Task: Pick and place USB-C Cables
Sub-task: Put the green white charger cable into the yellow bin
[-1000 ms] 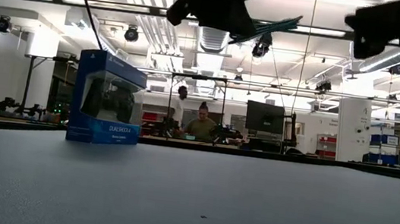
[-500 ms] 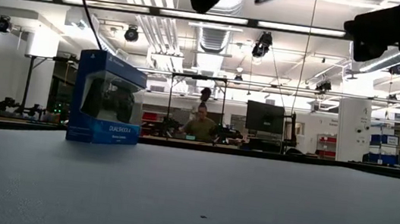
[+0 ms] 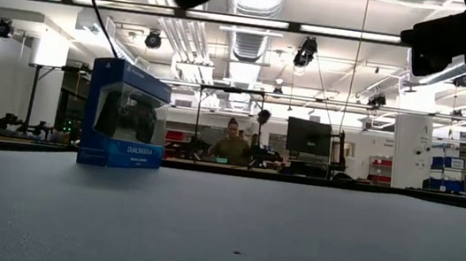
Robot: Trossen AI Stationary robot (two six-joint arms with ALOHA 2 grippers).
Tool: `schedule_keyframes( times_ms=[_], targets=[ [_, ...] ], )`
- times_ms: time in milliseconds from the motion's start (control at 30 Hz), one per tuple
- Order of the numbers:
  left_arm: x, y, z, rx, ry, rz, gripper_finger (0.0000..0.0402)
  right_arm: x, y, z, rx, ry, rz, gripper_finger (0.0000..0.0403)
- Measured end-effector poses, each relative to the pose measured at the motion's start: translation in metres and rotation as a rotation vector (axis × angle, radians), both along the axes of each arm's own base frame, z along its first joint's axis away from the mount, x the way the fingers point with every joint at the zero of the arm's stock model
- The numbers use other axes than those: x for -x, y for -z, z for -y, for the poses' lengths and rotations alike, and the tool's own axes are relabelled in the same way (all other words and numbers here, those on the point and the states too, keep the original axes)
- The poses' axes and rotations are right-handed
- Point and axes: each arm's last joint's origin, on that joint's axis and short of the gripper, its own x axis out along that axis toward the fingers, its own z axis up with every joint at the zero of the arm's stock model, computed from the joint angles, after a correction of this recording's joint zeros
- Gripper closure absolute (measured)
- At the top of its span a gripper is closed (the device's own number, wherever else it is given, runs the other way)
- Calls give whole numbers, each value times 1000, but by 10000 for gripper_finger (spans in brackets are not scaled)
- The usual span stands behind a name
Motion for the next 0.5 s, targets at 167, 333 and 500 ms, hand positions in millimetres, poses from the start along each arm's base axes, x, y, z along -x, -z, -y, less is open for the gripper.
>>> schedule_keyframes(
  times_ms=[167, 333, 500],
  targets=[
    [19, -1, 8, -14, -13, -221, 379, 0, 0, 0, -16, 2, -3, 316],
    [41, -7, 14, -57, -2, -455, 379, 0, 0, 0, -26, 11, -2, 316],
    [65, -12, 22, -152, 35, -620, 379, 0, 0, 0, -27, 12, -1, 316]
  ],
)
